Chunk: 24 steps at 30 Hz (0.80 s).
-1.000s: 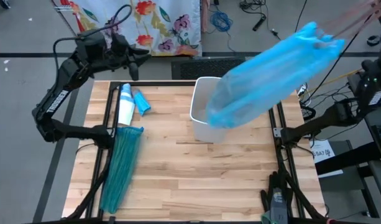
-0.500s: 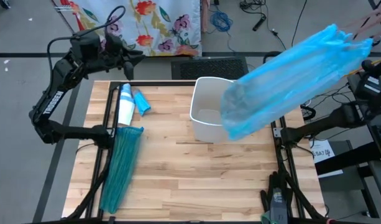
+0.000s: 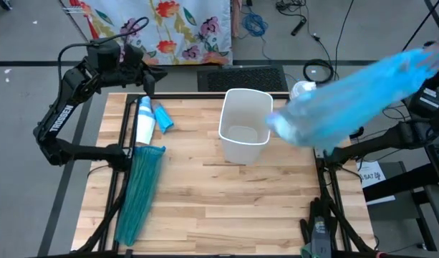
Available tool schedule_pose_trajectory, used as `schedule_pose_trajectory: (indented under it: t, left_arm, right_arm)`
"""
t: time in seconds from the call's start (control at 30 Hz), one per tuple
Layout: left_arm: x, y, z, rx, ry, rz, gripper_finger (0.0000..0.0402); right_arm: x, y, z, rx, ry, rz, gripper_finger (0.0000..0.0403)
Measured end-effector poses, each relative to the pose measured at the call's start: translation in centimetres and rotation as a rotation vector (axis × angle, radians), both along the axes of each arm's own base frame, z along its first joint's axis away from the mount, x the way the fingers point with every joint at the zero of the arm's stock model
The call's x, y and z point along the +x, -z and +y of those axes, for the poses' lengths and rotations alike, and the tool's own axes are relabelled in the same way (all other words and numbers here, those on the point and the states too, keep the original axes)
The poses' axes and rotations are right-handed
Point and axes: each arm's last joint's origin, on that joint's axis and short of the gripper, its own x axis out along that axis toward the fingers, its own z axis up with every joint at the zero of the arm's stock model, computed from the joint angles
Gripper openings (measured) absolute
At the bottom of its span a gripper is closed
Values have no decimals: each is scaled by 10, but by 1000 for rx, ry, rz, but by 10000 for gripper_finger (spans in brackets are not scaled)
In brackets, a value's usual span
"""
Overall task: Place trash/remove bag and relplace
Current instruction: Remove the light blue trash bag from the white trash bin
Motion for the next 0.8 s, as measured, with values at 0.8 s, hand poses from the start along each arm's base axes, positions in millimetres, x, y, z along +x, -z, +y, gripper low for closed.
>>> schedule_pose_trajectory:
  t: [0.8]
  left_arm:
    - [14, 15, -3, -22, 27, 44, 99]
  right_arm:
    - [153, 164, -8, 942, 148, 1262, 0]
